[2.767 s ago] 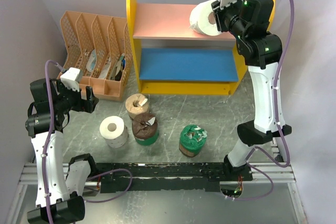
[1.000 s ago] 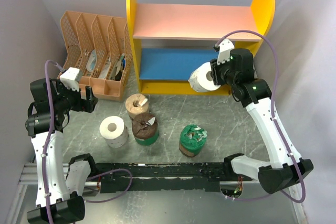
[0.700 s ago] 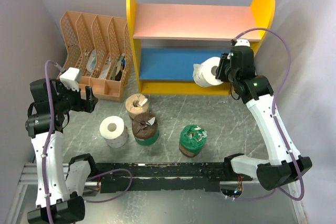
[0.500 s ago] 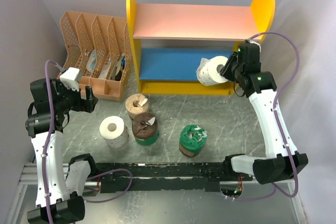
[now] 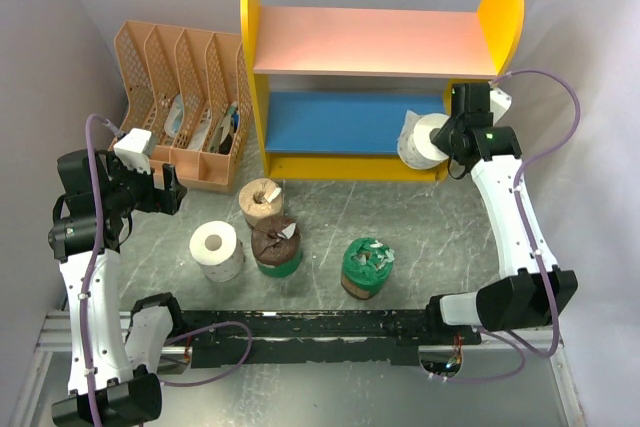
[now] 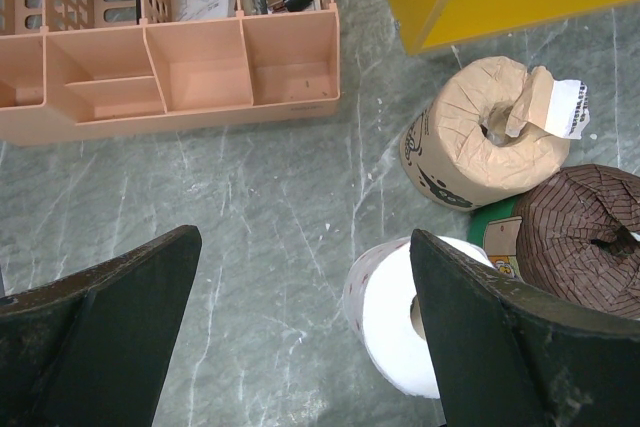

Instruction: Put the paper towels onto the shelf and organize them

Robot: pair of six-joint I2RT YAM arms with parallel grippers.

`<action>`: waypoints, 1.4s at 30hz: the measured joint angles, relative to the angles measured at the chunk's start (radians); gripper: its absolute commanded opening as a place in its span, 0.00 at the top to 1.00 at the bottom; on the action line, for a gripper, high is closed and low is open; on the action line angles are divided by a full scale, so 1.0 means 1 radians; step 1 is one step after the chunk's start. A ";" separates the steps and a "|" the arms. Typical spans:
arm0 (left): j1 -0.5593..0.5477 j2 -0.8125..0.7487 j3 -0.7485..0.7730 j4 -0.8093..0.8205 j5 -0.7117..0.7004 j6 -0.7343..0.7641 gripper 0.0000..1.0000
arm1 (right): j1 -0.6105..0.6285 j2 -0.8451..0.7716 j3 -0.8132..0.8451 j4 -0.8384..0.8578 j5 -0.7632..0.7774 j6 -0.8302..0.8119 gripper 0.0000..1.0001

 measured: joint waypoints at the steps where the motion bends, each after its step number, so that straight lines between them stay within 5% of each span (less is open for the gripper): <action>1: 0.000 0.000 0.000 0.000 0.000 0.000 0.02 | 0.000 0.011 0.004 -0.003 0.029 0.003 1.00; 12: 0.000 0.000 0.000 0.000 0.000 0.000 0.02 | -0.014 0.107 0.061 -0.006 0.203 0.007 1.00; 42: 0.000 -0.012 -0.002 0.000 0.000 0.000 0.02 | -0.029 0.194 0.141 0.025 0.154 0.016 0.97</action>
